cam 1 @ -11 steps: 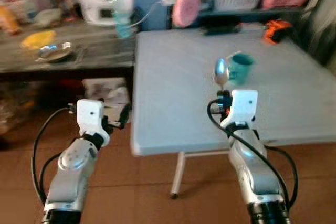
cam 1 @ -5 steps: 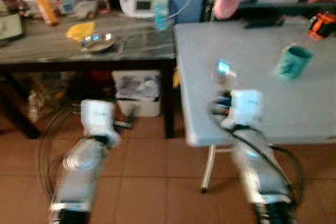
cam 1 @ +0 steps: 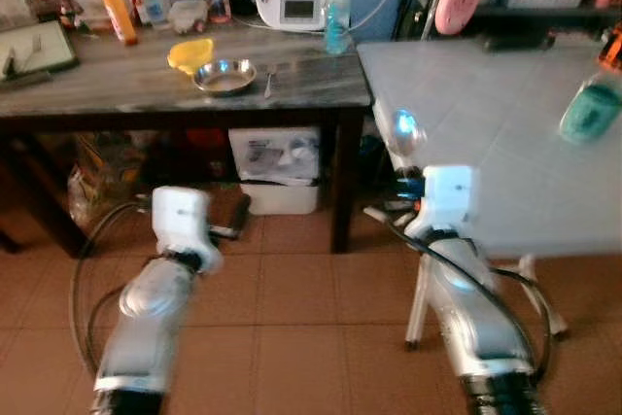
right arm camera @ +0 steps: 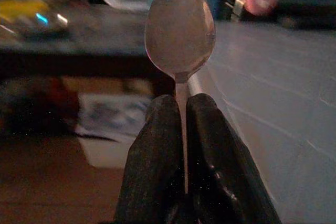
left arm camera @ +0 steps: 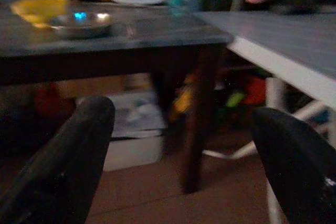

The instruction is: Setting the table

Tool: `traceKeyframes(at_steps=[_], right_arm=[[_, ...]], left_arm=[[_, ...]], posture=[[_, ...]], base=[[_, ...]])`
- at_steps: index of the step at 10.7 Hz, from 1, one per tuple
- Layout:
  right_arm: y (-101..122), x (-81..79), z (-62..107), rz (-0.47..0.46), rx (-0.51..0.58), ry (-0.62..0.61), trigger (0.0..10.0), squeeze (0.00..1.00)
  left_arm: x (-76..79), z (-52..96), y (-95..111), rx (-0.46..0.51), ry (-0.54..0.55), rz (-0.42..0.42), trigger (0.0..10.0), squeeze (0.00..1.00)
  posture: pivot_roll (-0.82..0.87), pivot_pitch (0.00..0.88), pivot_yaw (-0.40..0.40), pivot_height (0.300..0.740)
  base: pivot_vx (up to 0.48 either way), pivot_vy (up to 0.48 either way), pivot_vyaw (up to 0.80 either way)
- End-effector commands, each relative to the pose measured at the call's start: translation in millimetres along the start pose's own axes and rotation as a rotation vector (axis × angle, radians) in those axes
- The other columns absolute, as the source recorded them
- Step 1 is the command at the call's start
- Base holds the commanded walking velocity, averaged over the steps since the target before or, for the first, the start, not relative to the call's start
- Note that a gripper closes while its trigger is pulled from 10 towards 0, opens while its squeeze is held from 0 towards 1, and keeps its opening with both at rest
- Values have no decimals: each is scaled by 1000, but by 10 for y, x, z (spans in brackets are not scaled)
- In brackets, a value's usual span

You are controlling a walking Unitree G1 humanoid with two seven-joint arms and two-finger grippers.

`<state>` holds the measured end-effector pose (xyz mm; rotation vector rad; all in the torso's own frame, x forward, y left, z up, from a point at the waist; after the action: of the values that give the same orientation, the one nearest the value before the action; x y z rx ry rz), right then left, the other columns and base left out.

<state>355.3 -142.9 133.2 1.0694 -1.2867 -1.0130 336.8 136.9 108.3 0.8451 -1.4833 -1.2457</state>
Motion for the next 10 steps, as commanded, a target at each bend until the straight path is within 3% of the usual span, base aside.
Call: traceKeyframes(at_steps=[1, 4, 10], right_arm=[[121, -30, -17, -9, 38, 4, 10000, 0], [116, -21, -16, 0, 37, 3, 10000, 0], [129, 14, -32, 16, 41, -8, 10000, 0]], left_arm=[[-83, 8, 79, 17, 20, -26, 10000, 0], [-78, 0, 71, 18, 21, -26, 10000, 0], [18, -20, 64, 35, -4, -26, 10000, 0]], posture=[[66, 0, 17, 740], [64, 0, 17, 740], [56, 0, 20, 740]], base=[[0, 480, 0], [0, 470, 0], [0, 0, 0]])
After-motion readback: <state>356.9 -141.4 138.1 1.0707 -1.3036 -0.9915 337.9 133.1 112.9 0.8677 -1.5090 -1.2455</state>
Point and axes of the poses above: a point about 5 cm out from each wrist's last joint towards the gripper, its own z axis pointing back from the gripper into the wrist, its own y axis along the axis of the wrist's last joint, x = y × z, the point moved 5 cm from there along -z, pointing out of the wrist towards the gripper, and after that the axes turned 11 degrees about z, right-handed, at the moved point
